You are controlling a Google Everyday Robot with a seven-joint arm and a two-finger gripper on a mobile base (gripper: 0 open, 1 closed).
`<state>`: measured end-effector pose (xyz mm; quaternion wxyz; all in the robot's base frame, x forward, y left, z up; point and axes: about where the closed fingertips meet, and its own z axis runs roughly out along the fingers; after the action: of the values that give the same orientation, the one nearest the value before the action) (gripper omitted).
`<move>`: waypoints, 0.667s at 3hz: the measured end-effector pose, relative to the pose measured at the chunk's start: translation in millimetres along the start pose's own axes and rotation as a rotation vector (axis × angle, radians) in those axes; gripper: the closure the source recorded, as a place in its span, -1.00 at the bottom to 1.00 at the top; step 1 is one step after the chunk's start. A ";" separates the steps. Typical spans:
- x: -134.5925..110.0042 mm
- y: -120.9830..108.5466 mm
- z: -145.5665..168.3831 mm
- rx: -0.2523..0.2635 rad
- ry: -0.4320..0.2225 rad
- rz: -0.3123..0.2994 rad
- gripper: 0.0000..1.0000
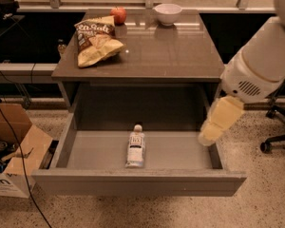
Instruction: Pick blue plastic bottle from top drawer and place on counter
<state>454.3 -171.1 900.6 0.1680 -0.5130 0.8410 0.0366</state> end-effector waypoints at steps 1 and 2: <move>-8.1 4.1 51.4 -0.063 -0.018 0.096 -1.00; -8.2 3.1 53.9 -0.062 -0.020 0.108 -1.00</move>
Offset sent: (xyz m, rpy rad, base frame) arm 0.0104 0.0177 -0.0390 0.0554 0.0572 -0.0571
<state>468.2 -150.0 852.2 0.1580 -0.4713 0.8643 0.0768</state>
